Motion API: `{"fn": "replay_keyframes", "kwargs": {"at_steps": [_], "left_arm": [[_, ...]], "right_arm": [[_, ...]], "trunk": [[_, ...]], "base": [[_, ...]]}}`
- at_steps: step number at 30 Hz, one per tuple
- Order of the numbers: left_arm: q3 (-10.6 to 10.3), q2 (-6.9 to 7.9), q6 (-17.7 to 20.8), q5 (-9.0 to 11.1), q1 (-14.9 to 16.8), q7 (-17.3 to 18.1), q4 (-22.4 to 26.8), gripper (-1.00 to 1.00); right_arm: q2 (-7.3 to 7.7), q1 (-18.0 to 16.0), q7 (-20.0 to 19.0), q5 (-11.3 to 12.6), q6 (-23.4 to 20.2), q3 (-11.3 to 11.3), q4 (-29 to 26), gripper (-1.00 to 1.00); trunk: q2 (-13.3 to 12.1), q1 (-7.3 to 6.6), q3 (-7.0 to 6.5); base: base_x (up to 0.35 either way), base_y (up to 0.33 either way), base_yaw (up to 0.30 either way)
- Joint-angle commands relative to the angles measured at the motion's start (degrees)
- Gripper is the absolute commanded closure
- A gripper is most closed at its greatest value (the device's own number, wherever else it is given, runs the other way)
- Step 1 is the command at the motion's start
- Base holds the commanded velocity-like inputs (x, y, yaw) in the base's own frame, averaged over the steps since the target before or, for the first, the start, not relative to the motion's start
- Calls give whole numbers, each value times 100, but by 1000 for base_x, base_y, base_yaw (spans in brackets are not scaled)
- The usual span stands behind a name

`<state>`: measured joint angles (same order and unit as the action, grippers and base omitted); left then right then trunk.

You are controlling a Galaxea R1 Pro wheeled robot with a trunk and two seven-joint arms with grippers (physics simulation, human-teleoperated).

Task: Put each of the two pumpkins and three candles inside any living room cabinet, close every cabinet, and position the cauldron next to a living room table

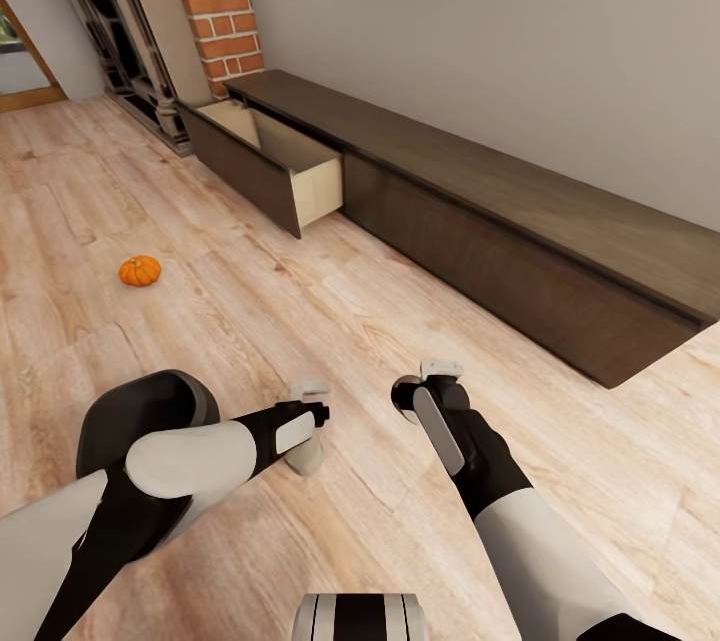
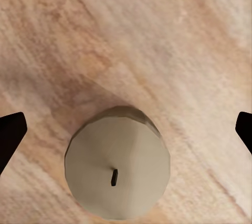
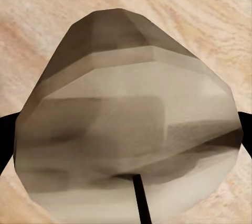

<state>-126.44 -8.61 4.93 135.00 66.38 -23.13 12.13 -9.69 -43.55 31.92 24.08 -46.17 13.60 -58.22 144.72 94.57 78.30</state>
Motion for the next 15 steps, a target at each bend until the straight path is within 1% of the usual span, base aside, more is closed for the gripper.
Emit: {"fn": "replay_keyframes", "kwargs": {"at_steps": [1,15], "left_arm": [[-21,0,16,0,7,-25,9,-100],[-25,-9,26,0,7,-34,9,-100]], "right_arm": [[2,-4,60,62,-6,11,-5,100],[4,-4,60,55,-6,11,-5,100]], "trunk": [[2,-1,4],[21,35,314]], "base": [[12,0,0],[1,0,0]]}}
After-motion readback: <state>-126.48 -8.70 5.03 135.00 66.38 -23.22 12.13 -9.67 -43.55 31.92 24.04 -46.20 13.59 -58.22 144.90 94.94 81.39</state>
